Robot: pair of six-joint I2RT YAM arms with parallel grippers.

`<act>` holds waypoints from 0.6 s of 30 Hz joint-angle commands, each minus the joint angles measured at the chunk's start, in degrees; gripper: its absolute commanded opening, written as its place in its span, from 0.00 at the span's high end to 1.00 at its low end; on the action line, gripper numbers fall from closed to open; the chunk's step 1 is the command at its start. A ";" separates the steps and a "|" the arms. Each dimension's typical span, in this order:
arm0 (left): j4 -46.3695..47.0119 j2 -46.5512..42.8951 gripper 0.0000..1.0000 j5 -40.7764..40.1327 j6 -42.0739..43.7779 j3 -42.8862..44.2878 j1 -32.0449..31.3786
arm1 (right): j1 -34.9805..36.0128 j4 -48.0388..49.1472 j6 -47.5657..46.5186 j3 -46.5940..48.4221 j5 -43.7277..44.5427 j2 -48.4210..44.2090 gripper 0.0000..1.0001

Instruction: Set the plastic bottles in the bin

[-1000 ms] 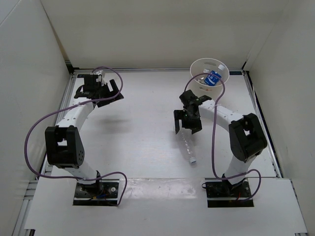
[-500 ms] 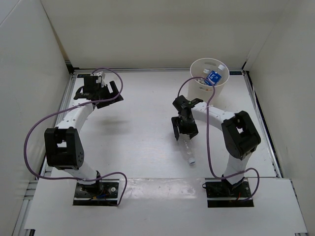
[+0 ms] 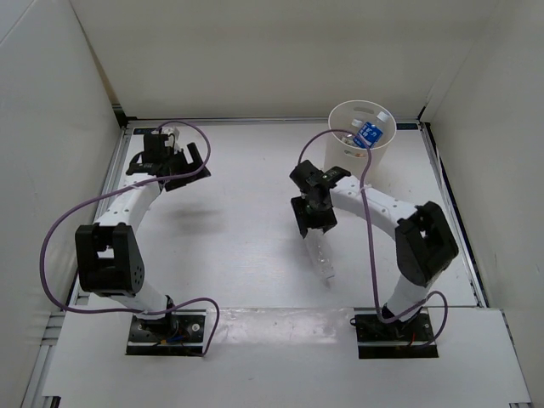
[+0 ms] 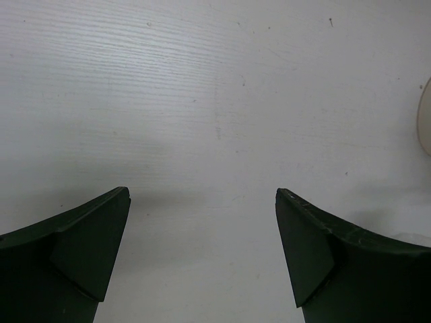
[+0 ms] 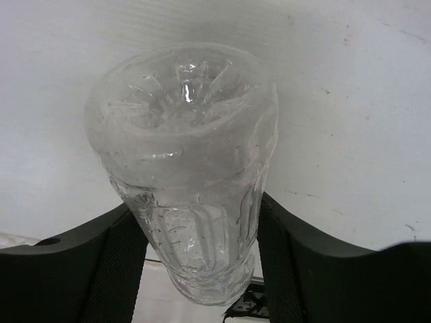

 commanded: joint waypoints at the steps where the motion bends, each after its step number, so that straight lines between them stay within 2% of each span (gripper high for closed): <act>1: 0.40 -2.15 0.00 -0.67 -0.42 0.12 0.51 | 2.98 -2.15 -1.63 3.51 3.29 -6.95 0.67; 3: 0.58 -1.80 0.00 -0.41 -1.21 0.04 0.77 | 4.03 -2.32 -1.80 3.77 4.25 -8.28 0.74; 8: 1.19 -1.27 0.00 0.21 -2.27 -0.40 2.71 | 5.53 -1.97 -2.51 3.68 7.59 -15.48 0.75; 10: 1.37 -1.01 0.00 0.82 -1.83 -0.31 2.71 | 5.80 -1.27 -3.03 3.94 11.44 -19.26 0.77; 12: 1.28 -1.09 0.00 1.87 -1.92 -0.14 2.88 | 4.14 -0.30 -4.09 5.26 13.39 -24.17 0.91; 14: 1.72 -0.40 0.00 2.58 -2.09 0.21 3.58 | -2.85 0.67 -5.93 8.06 11.83 -26.90 0.99; 15: 1.72 -0.31 0.00 3.80 -2.36 0.56 3.76 | -5.60 0.49 -5.68 13.30 10.68 -27.01 1.00; 16: 1.72 0.13 0.00 4.07 -2.88 0.65 4.63 | -14.50 0.66 -4.98 14.83 5.02 -27.09 1.00; 18: 1.81 0.66 0.00 5.65 -4.20 1.26 5.52 | -19.58 4.67 -2.87 19.30 1.81 -26.83 1.00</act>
